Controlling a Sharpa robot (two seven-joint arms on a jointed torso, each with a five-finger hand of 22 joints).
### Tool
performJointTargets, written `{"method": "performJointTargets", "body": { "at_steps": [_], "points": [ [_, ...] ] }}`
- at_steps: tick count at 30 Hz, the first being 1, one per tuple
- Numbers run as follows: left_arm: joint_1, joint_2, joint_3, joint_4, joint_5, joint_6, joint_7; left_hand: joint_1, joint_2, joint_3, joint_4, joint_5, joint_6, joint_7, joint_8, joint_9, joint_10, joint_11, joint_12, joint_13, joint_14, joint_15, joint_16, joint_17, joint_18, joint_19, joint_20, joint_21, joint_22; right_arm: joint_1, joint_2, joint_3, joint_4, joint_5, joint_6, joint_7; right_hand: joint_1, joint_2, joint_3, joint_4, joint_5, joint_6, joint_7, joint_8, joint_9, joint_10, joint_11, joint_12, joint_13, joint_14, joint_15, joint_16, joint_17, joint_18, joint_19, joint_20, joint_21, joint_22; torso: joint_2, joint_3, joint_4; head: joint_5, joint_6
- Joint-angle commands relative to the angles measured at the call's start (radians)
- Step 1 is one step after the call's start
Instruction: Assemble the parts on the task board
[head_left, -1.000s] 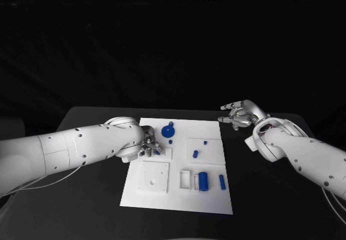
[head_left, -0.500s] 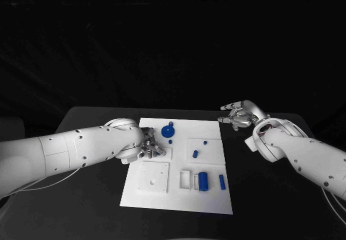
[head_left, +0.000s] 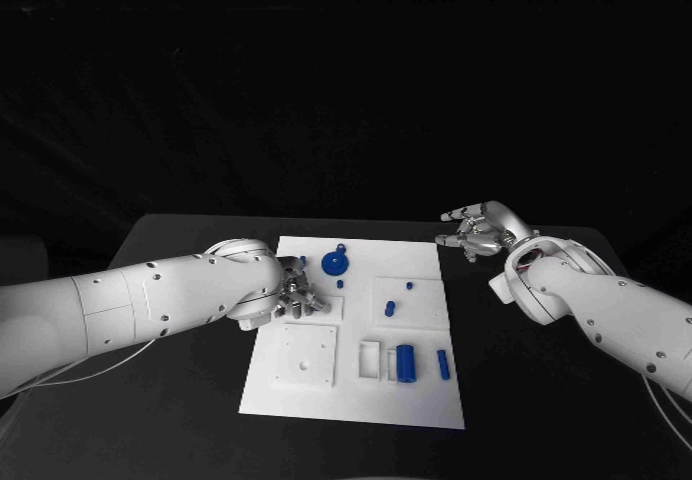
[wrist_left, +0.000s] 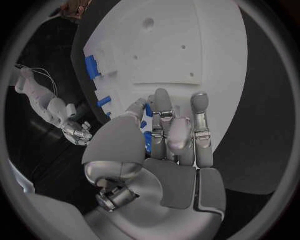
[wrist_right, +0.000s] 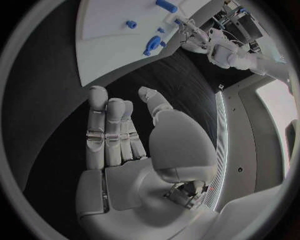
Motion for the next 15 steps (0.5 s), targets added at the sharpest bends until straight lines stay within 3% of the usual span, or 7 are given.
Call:
{"method": "performJointTargets", "body": {
  "at_steps": [1,3,4,5,8,15],
  "points": [
    [-0.004,-0.005,-0.003,0.006,-0.002,0.012,0.004,-0.008,-0.054,0.028,0.067,-0.073,0.013,0.004,0.001,0.003,0.054,-0.004,-0.003,-0.001,0.005,-0.002,-0.007,-0.003,-0.014,0.005,-0.001,-0.004,0.018,-0.001,0.001,0.0,-0.002,0.002,0.004,0.01,-0.007,0.0,-0.004,0.002,0.001,-0.011,-0.002,-0.004,0.0,-0.004,0.005,-0.003,-0.001,-0.002,-0.002,-0.004,-0.001,0.021,0.024,-0.001,-0.008,0.031,0.0,-0.001,-0.0011,0.0,0.002],
    [-0.004,-0.01,-0.002,0.012,0.003,0.009,0.006,-0.026,-0.091,0.031,0.123,-0.161,0.017,0.005,0.001,0.004,0.054,-0.003,-0.003,-0.002,0.004,-0.002,-0.008,-0.005,-0.014,0.006,-0.002,-0.004,0.018,-0.002,0.001,0.0,-0.003,0.003,0.003,0.01,-0.007,0.0,-0.004,0.002,0.001,-0.011,-0.002,-0.004,0.0,-0.004,0.005,-0.003,-0.001,-0.002,-0.002,-0.004,-0.001,0.021,0.024,-0.001,-0.008,0.031,0.0,-0.0004,-0.0003,-0.001,0.003],
    [-0.004,-0.012,-0.002,0.014,0.005,0.008,0.006,-0.021,-0.114,0.029,0.165,-0.17,0.018,0.005,0.001,0.005,0.053,-0.003,-0.004,-0.003,0.004,-0.003,-0.009,-0.005,-0.015,0.006,-0.003,-0.004,0.018,-0.002,0.001,0.0,-0.003,0.003,0.003,0.011,-0.007,0.0,-0.004,0.002,0.001,-0.011,-0.002,-0.004,0.0,-0.004,0.005,-0.003,-0.001,-0.002,-0.002,-0.004,-0.001,0.021,0.024,-0.001,-0.008,0.031,0.0,-0.0004,0.0003,-0.002,0.003],
    [-0.003,-0.015,-0.001,0.019,0.009,0.006,0.007,-0.026,-0.127,0.015,0.184,-0.178,0.017,0.007,0.001,0.005,0.053,-0.003,-0.004,-0.003,0.004,-0.004,-0.009,-0.005,-0.016,0.006,-0.004,-0.005,0.018,-0.002,0.001,0.0,-0.004,0.003,0.003,0.011,-0.007,0.0,-0.004,0.002,0.001,-0.011,-0.002,-0.004,0.0,-0.004,0.005,-0.003,-0.001,-0.002,-0.002,-0.004,-0.001,0.021,0.024,-0.001,-0.008,0.031,0.0,-0.0007,0.0004,-0.002,0.003],
    [0.003,-0.023,0.003,0.03,0.019,0.002,0.007,-0.047,-0.147,0.002,0.214,-0.18,0.013,0.008,0.0,0.003,0.053,-0.003,-0.005,-0.006,0.002,-0.007,-0.01,-0.006,-0.018,0.006,-0.009,-0.005,0.018,-0.002,0.001,0.0,-0.007,0.004,0.002,0.011,-0.007,0.0,-0.004,0.002,0.001,-0.011,-0.002,-0.004,0.0,-0.004,0.005,-0.003,-0.001,-0.002,-0.002,-0.004,-0.001,0.021,0.024,-0.001,-0.008,0.031,-0.001,-0.0006,0.0005,-0.002,0.004],
    [0.026,-0.032,0.017,0.04,0.033,-0.006,0.009,-0.052,-0.148,0.002,0.213,-0.179,-0.009,0.014,-0.003,-0.034,0.053,-0.002,-0.005,-0.018,0.001,-0.011,-0.018,-0.012,-0.027,0.007,-0.018,-0.007,0.017,-0.002,0.003,0.0,-0.013,0.005,0.001,0.012,-0.007,0.0,-0.007,0.006,0.002,-0.011,-0.002,-0.004,0.001,-0.004,0.005,-0.003,-0.001,-0.002,-0.002,-0.004,-0.002,0.021,0.024,-0.001,-0.007,0.031,-0.001,0.0003,-0.0009,0.0,0.009]
  ]
}}
